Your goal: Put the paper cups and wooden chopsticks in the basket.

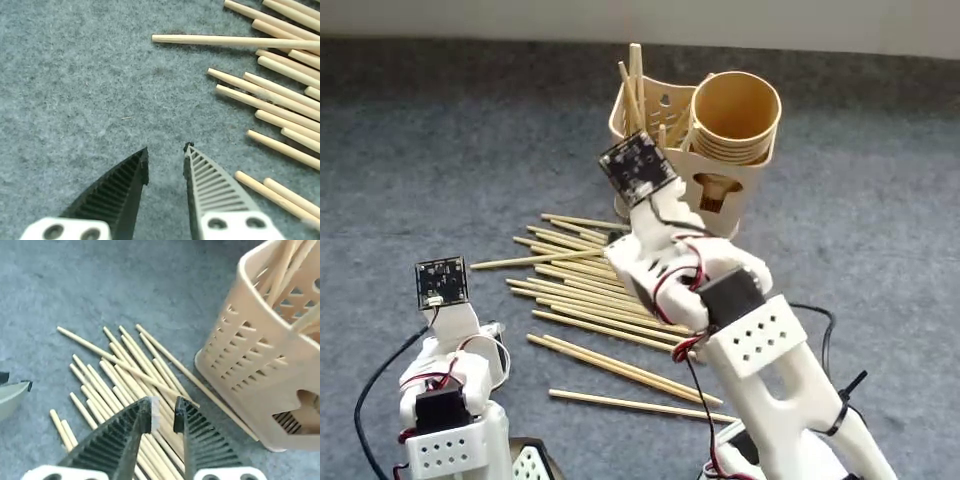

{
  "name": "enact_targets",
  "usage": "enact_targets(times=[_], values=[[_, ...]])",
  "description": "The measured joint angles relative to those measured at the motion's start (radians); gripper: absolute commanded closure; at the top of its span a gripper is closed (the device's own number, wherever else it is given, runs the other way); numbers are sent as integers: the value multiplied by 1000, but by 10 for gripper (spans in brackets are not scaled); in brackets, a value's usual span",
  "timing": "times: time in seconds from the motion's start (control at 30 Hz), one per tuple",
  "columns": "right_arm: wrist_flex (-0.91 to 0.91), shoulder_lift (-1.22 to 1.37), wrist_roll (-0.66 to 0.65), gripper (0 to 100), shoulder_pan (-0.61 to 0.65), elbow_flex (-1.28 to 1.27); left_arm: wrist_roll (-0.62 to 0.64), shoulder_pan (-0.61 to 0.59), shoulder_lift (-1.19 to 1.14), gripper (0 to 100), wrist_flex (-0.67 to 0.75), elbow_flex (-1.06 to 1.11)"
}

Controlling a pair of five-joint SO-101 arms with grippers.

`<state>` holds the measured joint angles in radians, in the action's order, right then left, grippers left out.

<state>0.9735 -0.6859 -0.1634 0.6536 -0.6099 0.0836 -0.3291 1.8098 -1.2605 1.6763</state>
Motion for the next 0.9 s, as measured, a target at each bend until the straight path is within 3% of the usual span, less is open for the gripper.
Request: enact_targets(times=[0.47, 0.7, 0.9], values=[[-6, 0, -34, 917, 232, -348, 0, 0, 0, 870, 0, 0], [-89, 20, -37, 917, 247, -470, 0, 0, 0, 870, 0, 0], [-107, 236, -37, 920, 247, -423, 0, 0, 0, 870, 0, 0]])
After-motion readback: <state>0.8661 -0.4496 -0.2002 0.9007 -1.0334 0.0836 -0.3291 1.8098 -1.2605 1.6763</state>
